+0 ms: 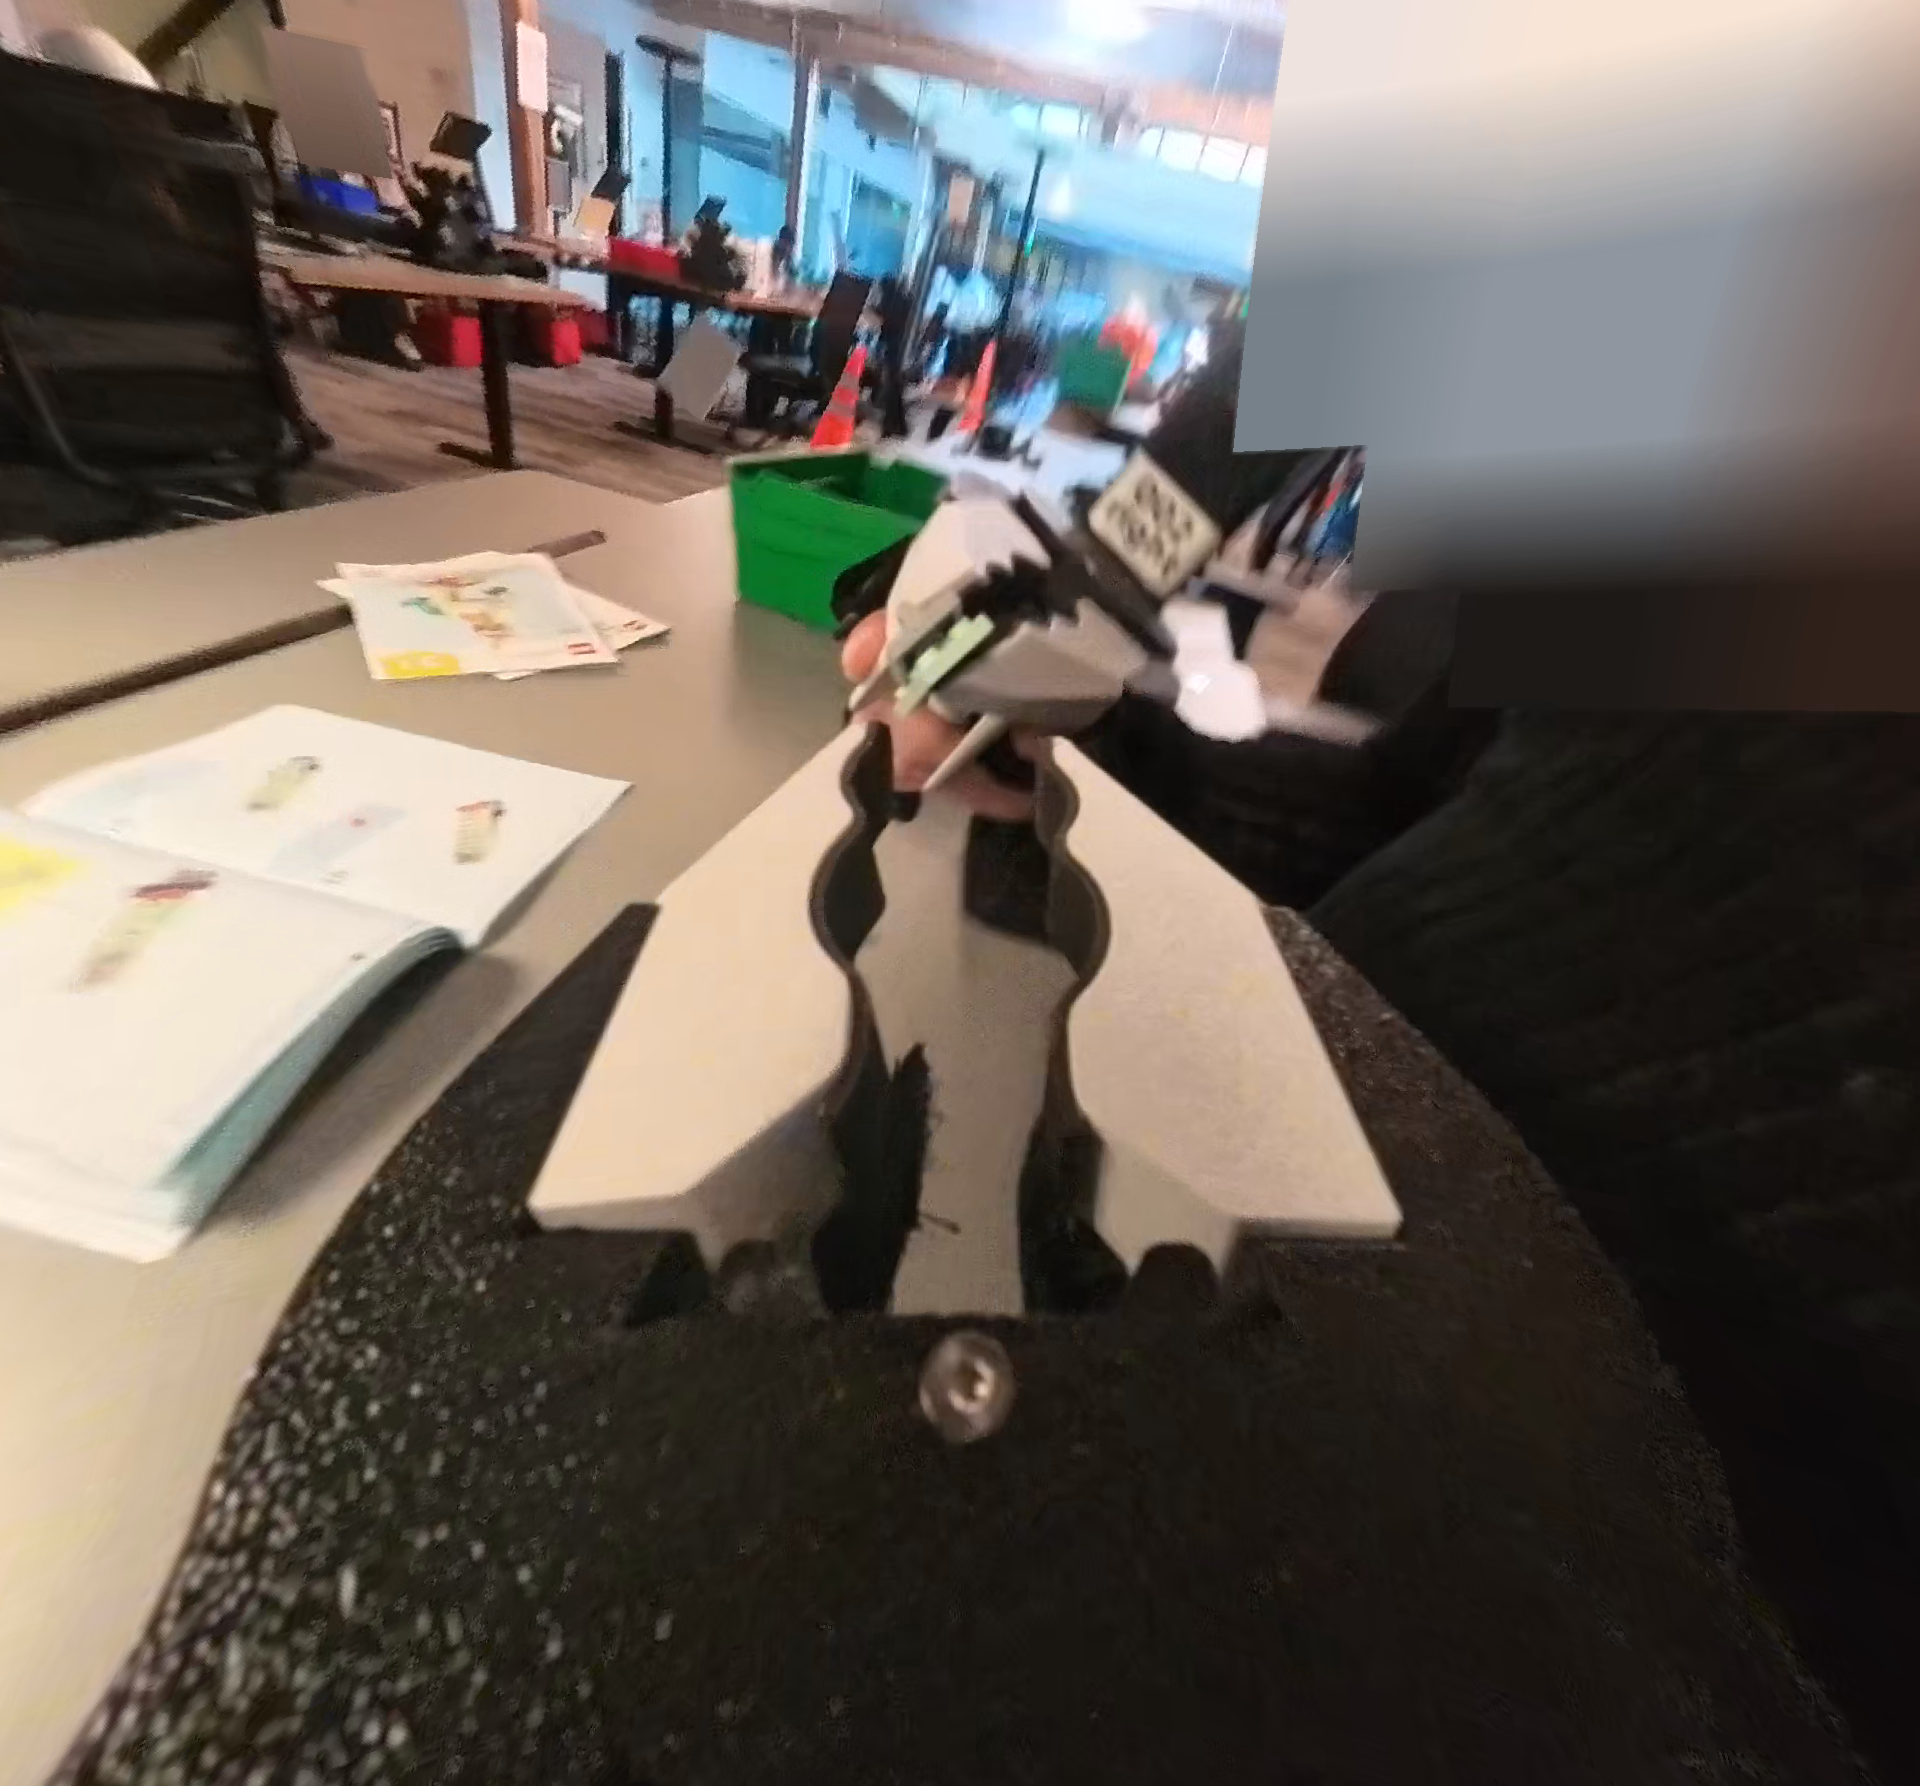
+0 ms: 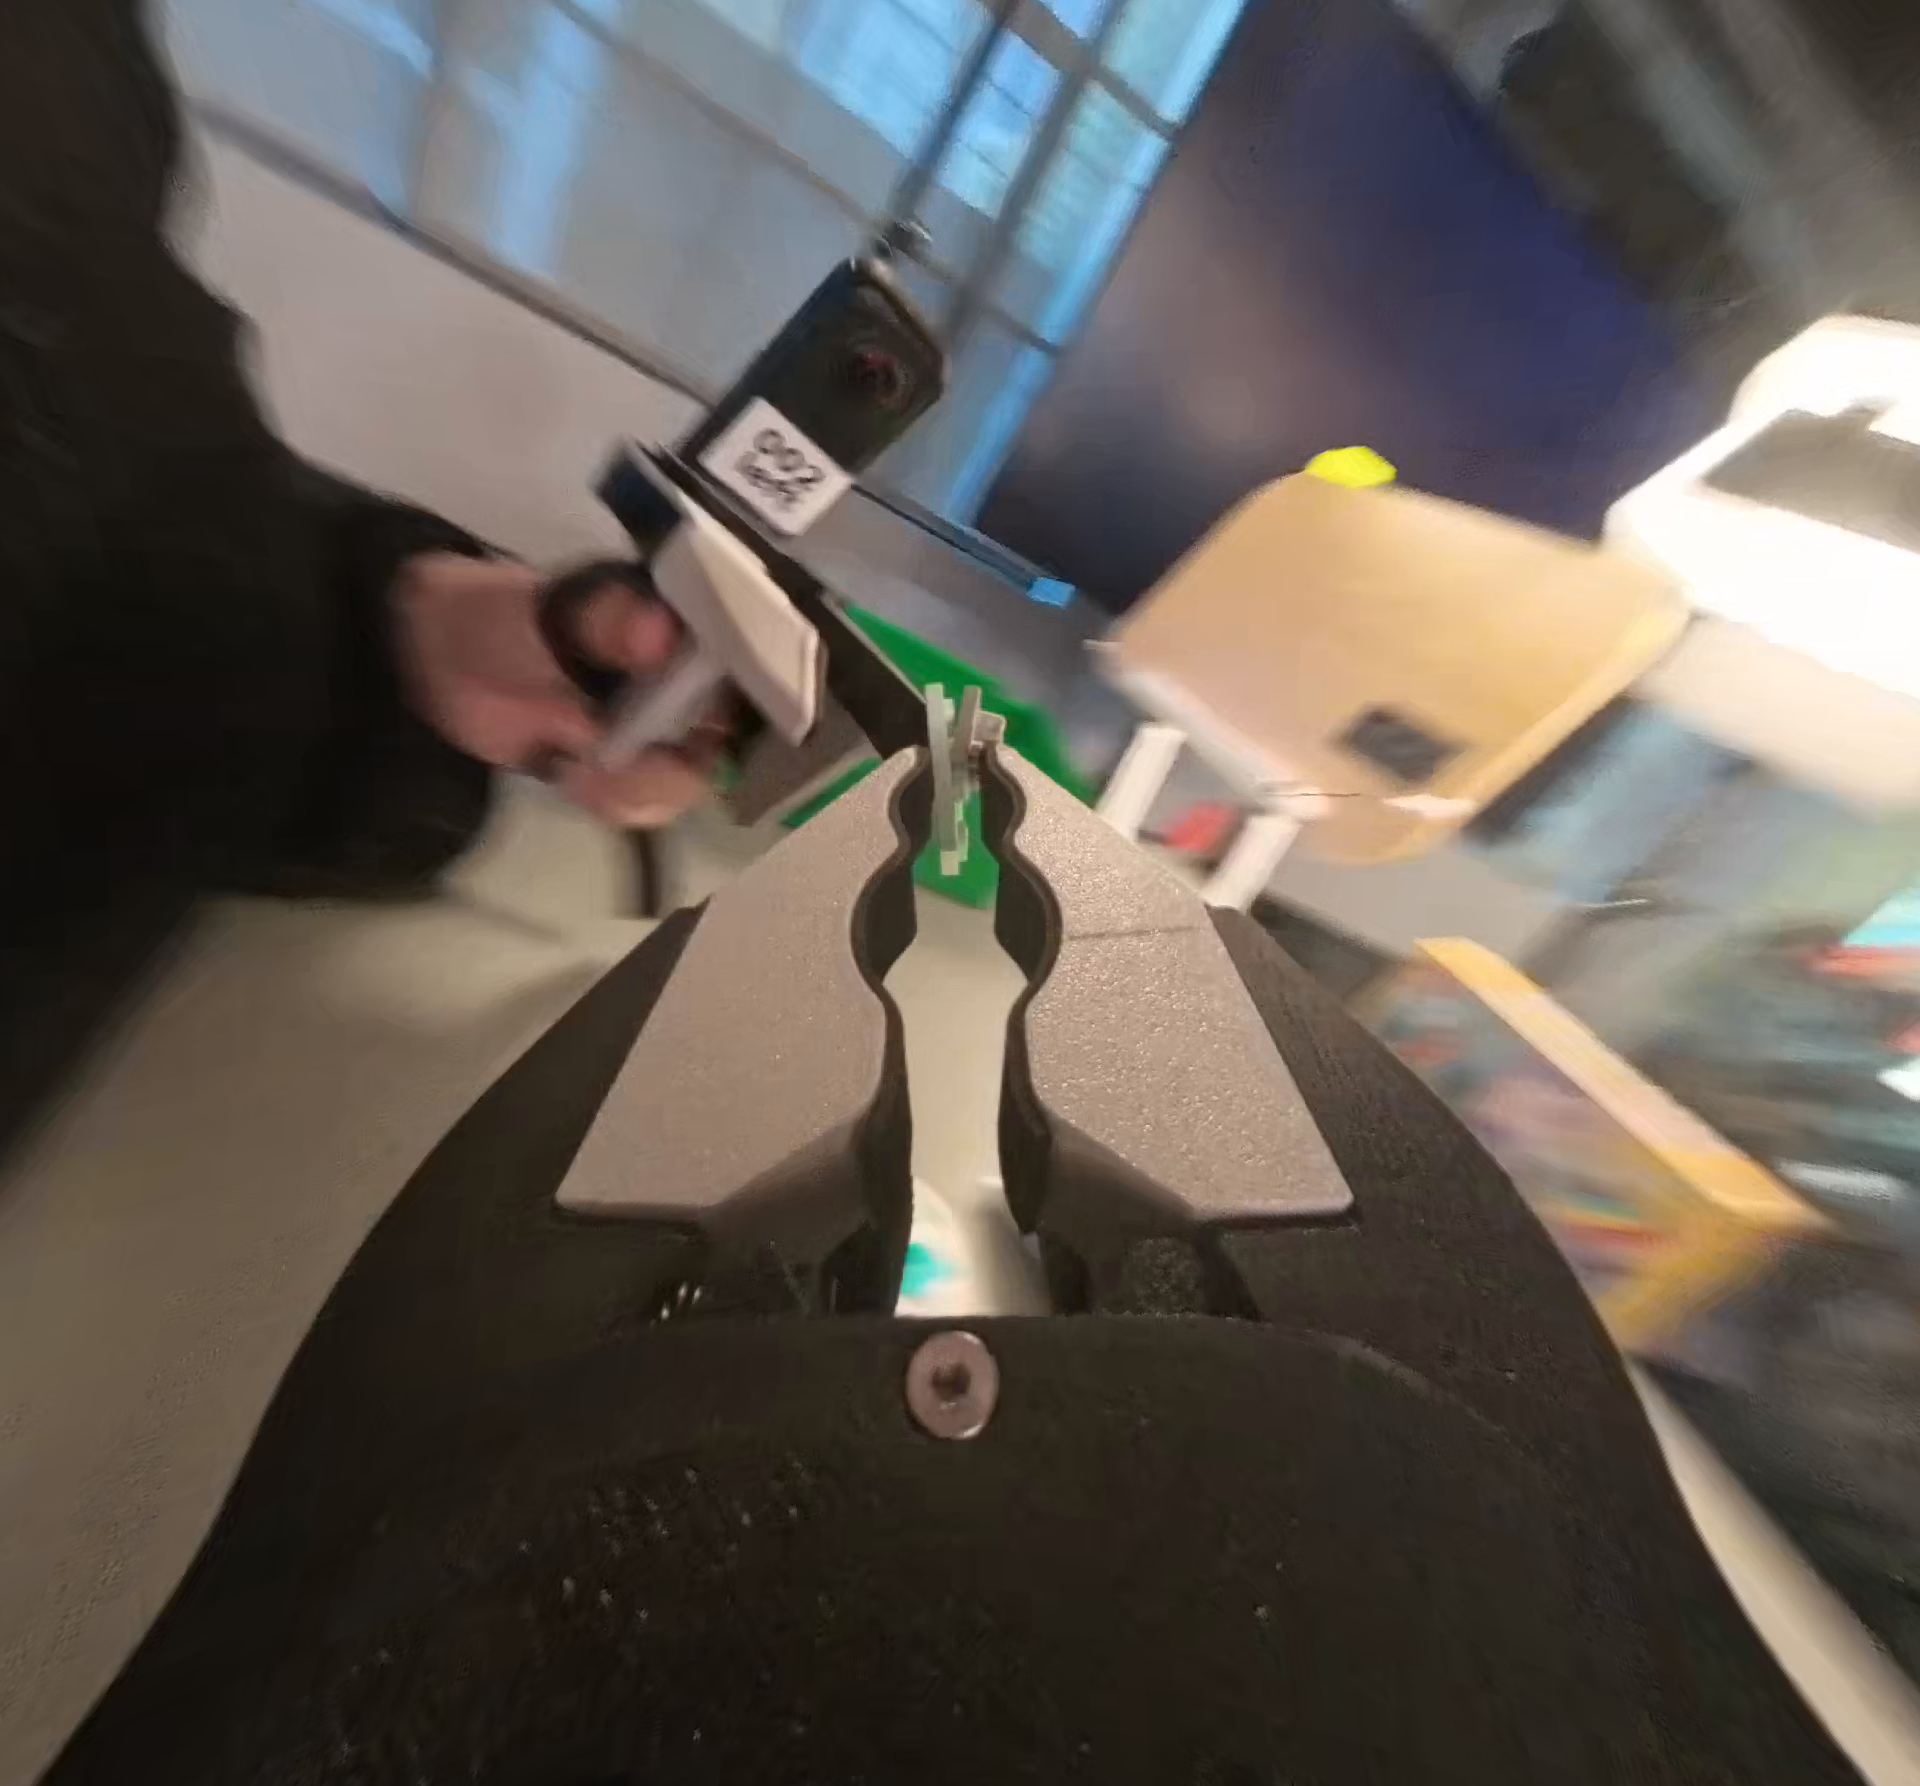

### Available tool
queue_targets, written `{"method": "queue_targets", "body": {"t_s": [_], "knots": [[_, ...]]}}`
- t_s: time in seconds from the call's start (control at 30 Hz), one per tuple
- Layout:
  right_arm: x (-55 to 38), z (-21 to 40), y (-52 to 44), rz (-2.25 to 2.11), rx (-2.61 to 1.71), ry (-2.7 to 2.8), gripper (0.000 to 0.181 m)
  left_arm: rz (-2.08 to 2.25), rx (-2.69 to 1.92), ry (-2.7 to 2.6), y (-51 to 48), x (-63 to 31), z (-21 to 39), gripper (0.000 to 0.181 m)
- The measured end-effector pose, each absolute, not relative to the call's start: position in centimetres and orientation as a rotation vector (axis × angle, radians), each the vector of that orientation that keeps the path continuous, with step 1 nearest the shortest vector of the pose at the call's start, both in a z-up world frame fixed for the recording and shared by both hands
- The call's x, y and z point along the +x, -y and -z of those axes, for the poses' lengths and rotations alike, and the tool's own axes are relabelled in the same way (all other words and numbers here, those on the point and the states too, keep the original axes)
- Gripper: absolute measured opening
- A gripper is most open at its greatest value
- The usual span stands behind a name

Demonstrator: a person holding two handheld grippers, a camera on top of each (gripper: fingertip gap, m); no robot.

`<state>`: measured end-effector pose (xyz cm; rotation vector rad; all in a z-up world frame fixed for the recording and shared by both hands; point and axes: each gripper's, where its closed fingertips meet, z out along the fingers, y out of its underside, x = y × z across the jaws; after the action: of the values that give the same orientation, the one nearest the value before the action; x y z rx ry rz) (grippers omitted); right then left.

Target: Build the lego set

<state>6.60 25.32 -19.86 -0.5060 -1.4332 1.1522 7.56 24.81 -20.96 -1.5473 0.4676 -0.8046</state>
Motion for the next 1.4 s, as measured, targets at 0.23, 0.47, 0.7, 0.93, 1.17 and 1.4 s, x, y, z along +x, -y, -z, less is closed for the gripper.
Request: {"method": "queue_targets", "body": {"t_s": [0.23, 0.47, 0.7, 0.93, 1.17, 1.4], "knots": [[5.4, 16.5, -24.8, -0.627, -0.329, 1.302, 0.006, 0.883, -1.342, -0.300, -25.9, 6.4, 16.8, 0.024], [5.3, 14.9, -23.6, -0.478, -0.237, 1.241, 0.006, 0.768, -1.301, -0.306, -25.6, 6.2, 14.8, 0.015], [5.7, 14.9, -22.9, -0.416, -0.186, 1.241, 0.006, 0.780, -1.309, -0.327, -24.8, 6.4, 14.5, 0.015], [5.9, 15.7, -22.9, -0.385, -0.155, 1.303, 0.007, 0.786, -1.395, -0.375, -24.5, 6.4, 15.0, 0.014], [6.1, 16.3, -22.1, -0.293, 0.006, 1.493, 0.009, 0.830, -1.501, -0.478, -23.8, 6.8, 15.7, 0.014], [6.1, 16.0, -21.6, -0.453, -0.058, 1.591, 0.006, 0.896, -1.465, -0.482, -23.6, 7.0, 15.2, 0.015]]}}
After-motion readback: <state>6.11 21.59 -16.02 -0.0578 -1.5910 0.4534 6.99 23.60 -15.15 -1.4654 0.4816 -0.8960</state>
